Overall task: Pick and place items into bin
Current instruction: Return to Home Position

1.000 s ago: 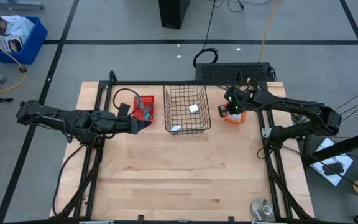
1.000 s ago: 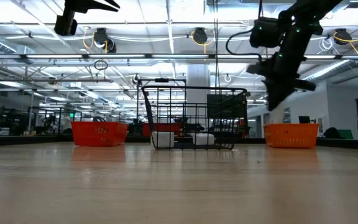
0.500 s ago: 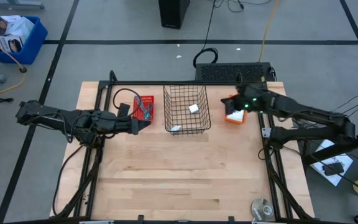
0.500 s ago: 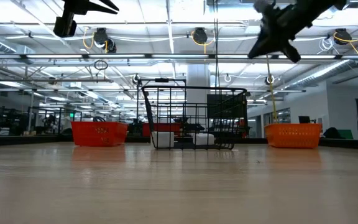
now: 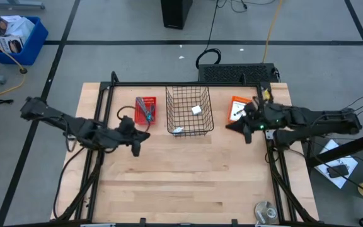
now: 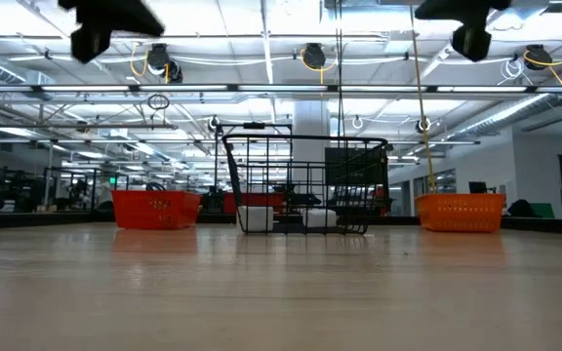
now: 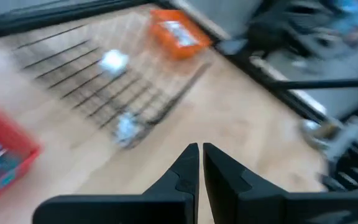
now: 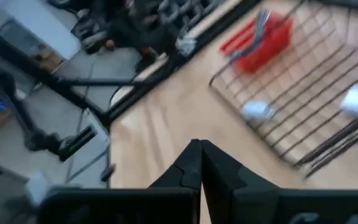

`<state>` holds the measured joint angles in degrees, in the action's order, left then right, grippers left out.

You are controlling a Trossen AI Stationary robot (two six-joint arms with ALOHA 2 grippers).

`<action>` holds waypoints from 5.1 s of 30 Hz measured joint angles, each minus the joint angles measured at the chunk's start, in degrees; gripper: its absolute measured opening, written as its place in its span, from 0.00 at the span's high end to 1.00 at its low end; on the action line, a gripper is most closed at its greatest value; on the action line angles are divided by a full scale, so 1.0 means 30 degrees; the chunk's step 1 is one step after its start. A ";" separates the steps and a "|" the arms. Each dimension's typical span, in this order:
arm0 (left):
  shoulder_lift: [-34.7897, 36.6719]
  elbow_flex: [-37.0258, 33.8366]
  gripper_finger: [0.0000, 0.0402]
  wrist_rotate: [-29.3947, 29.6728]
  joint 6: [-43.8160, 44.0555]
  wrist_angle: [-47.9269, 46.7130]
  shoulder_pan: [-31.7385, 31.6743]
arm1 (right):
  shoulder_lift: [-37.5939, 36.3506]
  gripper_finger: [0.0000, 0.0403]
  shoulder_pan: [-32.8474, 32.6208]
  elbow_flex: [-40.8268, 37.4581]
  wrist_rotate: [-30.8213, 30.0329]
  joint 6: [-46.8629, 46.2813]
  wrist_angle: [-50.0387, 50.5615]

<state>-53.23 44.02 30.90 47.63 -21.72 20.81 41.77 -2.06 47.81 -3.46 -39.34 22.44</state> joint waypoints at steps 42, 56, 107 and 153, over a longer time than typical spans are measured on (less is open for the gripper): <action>0.4994 -1.4484 0.94 -0.7121 -0.9559 2.0620 -0.3325 | -0.5882 1.00 -0.6355 -1.5482 -0.3859 0.7095 -1.9759; 0.8319 -1.4480 0.94 -1.1302 -1.0133 1.8404 -0.7584 | -1.1096 1.00 -0.6334 -1.5563 -0.6365 1.0054 -1.4574; 1.7623 -1.4364 0.94 -1.4329 -0.6255 0.8602 -1.1144 | -1.3832 1.00 -0.6348 -1.5118 -0.6822 0.9853 -0.9379; 1.7623 -1.4364 0.94 -1.4283 -0.6277 0.8607 -1.1144 | -1.3832 1.00 -0.6350 -1.5118 -0.6815 0.9853 -0.9380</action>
<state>-0.36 0.93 -11.94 28.80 4.10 -12.62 0.27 -21.11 2.46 -23.90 -9.78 -5.70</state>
